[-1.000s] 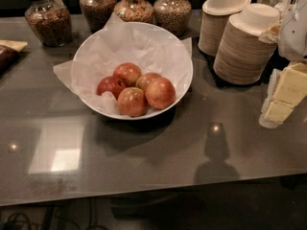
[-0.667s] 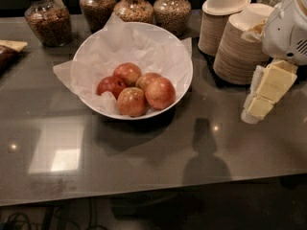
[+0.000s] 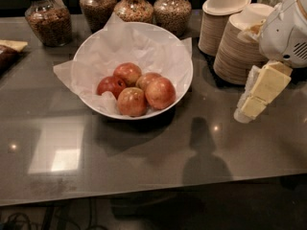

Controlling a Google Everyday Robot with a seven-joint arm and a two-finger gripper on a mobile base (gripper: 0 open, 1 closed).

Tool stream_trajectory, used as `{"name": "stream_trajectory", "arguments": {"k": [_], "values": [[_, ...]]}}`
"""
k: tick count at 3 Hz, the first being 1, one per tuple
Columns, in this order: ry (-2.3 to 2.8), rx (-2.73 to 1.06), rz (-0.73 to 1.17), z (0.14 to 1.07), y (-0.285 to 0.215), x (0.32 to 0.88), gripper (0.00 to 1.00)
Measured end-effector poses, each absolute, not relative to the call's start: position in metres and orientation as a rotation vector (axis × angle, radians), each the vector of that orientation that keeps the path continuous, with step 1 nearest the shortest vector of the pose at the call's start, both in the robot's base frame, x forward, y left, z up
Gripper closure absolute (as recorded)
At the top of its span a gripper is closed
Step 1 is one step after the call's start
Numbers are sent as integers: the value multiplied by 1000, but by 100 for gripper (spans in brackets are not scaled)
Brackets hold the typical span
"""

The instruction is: Pick apple from white bowl

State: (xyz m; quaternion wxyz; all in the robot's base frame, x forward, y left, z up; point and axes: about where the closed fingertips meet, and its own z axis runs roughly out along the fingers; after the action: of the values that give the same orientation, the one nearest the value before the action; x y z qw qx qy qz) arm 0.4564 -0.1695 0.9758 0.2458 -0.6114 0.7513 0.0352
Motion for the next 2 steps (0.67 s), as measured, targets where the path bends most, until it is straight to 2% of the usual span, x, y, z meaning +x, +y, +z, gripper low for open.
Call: {"name": "stream_trajectory", "arguments": {"k": [1, 2], "values": [[1990, -1597, 235, 974, -137, 460, 0], [1923, -1559, 323, 977, -112, 460, 10]]}}
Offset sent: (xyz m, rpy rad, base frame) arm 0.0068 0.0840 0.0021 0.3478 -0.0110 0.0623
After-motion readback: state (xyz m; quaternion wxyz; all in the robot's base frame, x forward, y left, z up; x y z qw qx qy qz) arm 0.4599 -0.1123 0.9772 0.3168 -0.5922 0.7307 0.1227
